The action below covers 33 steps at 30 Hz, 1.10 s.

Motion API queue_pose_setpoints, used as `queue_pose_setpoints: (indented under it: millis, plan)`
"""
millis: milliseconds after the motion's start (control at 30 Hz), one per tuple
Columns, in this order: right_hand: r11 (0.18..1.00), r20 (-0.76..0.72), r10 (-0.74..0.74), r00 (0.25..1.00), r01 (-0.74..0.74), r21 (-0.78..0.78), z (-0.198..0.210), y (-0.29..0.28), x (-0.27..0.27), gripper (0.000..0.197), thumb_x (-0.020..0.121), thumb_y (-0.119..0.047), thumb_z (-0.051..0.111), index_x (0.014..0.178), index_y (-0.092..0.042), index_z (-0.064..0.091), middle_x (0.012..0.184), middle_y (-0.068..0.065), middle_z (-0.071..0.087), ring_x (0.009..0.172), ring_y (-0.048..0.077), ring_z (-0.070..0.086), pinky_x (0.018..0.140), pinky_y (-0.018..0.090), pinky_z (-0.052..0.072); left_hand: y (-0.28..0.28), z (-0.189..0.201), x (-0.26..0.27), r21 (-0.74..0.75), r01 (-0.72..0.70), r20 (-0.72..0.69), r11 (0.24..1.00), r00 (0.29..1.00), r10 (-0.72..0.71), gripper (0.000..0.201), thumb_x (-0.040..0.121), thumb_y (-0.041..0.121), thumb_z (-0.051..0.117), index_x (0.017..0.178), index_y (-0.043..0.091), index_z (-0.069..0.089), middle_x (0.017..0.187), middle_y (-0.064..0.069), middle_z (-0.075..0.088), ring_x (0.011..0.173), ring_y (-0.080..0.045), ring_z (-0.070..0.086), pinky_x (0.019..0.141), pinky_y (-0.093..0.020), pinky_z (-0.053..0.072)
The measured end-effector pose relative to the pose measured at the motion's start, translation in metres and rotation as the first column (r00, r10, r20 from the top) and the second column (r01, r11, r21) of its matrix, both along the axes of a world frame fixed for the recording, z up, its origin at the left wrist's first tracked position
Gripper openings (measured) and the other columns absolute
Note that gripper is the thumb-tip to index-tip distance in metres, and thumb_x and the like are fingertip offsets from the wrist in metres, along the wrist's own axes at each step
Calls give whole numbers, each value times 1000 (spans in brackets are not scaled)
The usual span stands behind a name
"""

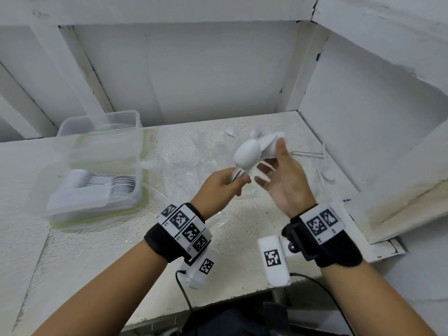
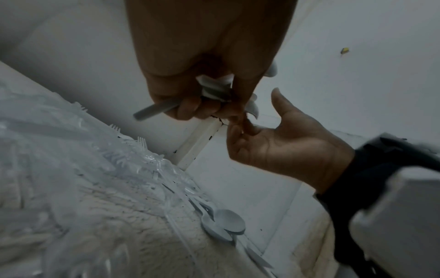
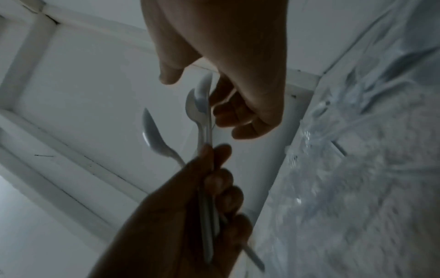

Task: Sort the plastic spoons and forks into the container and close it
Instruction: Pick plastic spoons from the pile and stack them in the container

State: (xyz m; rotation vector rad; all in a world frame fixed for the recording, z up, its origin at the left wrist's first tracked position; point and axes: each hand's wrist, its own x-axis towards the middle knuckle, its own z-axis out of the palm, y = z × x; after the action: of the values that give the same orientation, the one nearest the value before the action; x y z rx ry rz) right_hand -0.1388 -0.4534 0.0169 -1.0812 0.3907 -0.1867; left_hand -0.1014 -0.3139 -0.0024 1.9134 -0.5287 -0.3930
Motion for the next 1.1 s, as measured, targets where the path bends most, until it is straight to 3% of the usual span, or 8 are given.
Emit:
queue_pose_setpoints:
  millis: [167,367,400,467,567,700,833,1100]
  plan:
    - [991,-85,64,994,-74,-116,-23,21,-8,27,96,-28,47,88,-13,67,74,-4,67,76,11,60,68,29,46,7,-2,-5,11,-6,-84,1000,996,7,30,98,28,44,75,18,61,52,12,54,44,2,45,49,-10,36]
    - [962,-95,-105,990,77,-262,-17,-18,-8,23,101,-20,34,88,-13,51,66,4,54,59,17,59,65,33,57,28,-6,4,-55,-162,-213,985,966,147,25,101,20,36,114,12,56,81,1,64,72,-11,61,67,-24,48]
    - [876,-128,-94,987,21,-483,-19,-30,-10,20,100,-23,36,89,-17,51,67,3,51,56,15,53,57,28,53,31,-6,5,-68,-173,-233,982,960,153,25,101,16,34,118,14,52,82,0,64,72,-12,61,67,-25,49]
    - [415,-222,-47,974,-183,-891,-30,-57,-16,13,96,-27,46,101,-22,56,81,4,54,67,17,53,58,25,44,37,-6,8,-77,-173,-264,982,953,148,29,100,10,32,124,21,44,84,-4,65,69,-15,61,64,-27,49]
    - [-246,-565,-63,823,-561,-790,-52,-83,-23,36,91,-26,52,128,-28,50,109,7,45,80,24,57,61,27,41,42,-7,12,-14,-162,-233,987,960,154,35,96,4,31,121,23,46,77,-3,62,59,-14,50,55,-25,42]
    - [-504,-606,-172,776,-598,-623,-67,-86,-28,33,96,-21,44,128,-25,54,108,6,35,66,21,46,51,26,33,41,-11,13,35,-182,-223,983,957,186,33,91,4,34,109,21,54,66,0,49,57,-12,38,52,-23,34]
    - [-425,-447,10,895,-401,-812,-61,-79,-30,26,93,-28,54,109,-12,68,105,5,45,63,21,47,47,22,25,41,-11,13,58,-183,-194,981,962,191,27,92,7,35,102,21,56,65,0,43,54,-10,36,47,-19,32]
    - [331,156,-65,986,168,-928,5,-58,-12,25,99,-26,41,75,-18,40,73,-2,43,62,-1,42,57,7,34,24,-5,12,127,-84,-80,988,992,94,27,96,28,47,85,10,64,56,5,38,50,-10,34,51,-21,30]
